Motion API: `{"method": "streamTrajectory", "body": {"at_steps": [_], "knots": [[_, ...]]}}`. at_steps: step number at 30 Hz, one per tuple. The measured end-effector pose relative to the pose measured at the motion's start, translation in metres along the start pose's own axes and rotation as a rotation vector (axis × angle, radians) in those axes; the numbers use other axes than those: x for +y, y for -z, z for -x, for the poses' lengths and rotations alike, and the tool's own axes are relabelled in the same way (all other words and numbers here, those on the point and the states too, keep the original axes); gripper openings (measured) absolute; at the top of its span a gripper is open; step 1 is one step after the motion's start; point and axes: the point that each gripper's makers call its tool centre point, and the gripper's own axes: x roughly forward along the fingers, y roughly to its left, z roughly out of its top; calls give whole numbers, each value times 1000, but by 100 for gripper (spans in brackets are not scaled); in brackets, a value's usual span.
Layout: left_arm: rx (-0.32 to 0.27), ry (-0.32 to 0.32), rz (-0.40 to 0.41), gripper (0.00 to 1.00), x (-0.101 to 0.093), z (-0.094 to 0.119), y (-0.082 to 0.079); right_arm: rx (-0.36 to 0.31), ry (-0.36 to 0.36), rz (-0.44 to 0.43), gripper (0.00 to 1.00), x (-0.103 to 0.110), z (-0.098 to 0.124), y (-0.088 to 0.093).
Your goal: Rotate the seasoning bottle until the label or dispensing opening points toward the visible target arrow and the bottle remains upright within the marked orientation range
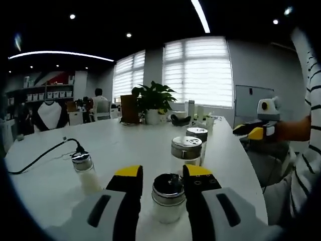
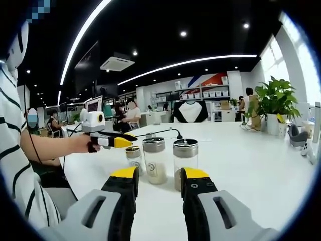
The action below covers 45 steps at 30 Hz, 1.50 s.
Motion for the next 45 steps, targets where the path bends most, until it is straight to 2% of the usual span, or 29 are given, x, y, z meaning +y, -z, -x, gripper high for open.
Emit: {"method": "streamTrajectory", "body": {"at_steps": [1,5,8,13,20,23,29,37,45], "knots": [[-3,1,6,34,-3,1,-1,0,-1,0,32,0,0,0],[-46,-80,-29,33,1,6,-11,6,-4,3,32,0,0,1],[-86,-108,16,34,1,9,-15,1,-2,1,32,0,0,0],[-41,-114,13,40,-2,6,1,5,-2,1,31,1,1,3],[-14,-108,11,41,-5,2,9,7,0,-5,31,1,1,6],[26,-107,-29,42,-7,-4,16,1,-1,-6,31,2,1,4],[47,-99,-61,41,-10,-8,20,1,1,-5,31,1,2,4],[46,-117,-37,39,-2,-3,21,5,0,-5,31,1,2,5],[55,-105,-49,35,-4,-8,22,1,-3,1,31,0,1,2]]}}
